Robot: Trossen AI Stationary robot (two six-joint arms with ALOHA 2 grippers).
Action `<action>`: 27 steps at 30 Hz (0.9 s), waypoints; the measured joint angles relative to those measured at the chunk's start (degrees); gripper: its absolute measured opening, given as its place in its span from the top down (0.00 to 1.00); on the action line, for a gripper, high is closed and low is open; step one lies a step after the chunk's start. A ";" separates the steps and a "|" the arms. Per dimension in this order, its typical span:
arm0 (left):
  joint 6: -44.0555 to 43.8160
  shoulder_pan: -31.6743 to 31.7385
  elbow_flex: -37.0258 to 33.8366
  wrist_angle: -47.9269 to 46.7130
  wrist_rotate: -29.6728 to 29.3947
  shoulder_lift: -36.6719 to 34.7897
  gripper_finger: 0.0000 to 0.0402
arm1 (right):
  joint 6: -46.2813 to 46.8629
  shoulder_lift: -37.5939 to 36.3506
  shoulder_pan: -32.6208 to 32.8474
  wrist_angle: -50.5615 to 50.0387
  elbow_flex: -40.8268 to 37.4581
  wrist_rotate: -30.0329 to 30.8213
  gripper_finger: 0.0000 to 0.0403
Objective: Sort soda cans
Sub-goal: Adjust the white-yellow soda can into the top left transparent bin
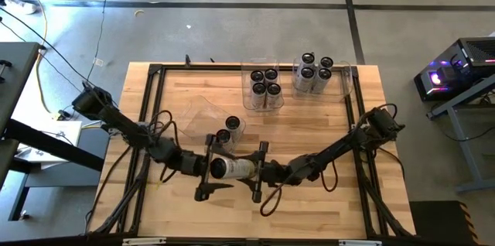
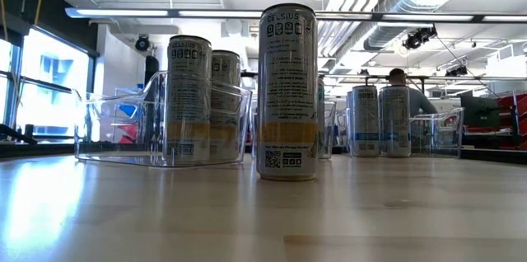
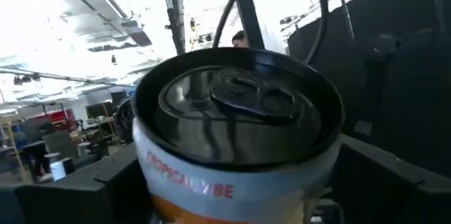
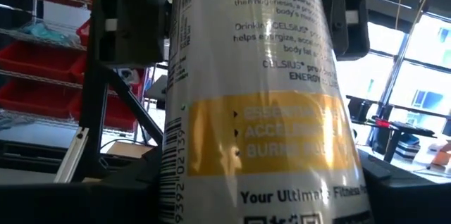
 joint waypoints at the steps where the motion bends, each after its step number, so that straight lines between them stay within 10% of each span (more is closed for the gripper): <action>1: 0.67 -0.02 0.29 -0.73 0.00 0.03 0.15 | -0.14 0.00 -0.05 -0.03 0.00 -0.04 0.42; 17: -0.92 -3.45 0.72 -9.90 -1.94 -4.35 0.40 | 3.00 0.00 -0.20 -4.30 0.13 -0.63 0.41; 27: -3.68 -6.96 5.70 -29.74 -14.07 -9.27 0.40 | 10.11 -0.23 -3.04 -9.47 0.28 0.41 0.20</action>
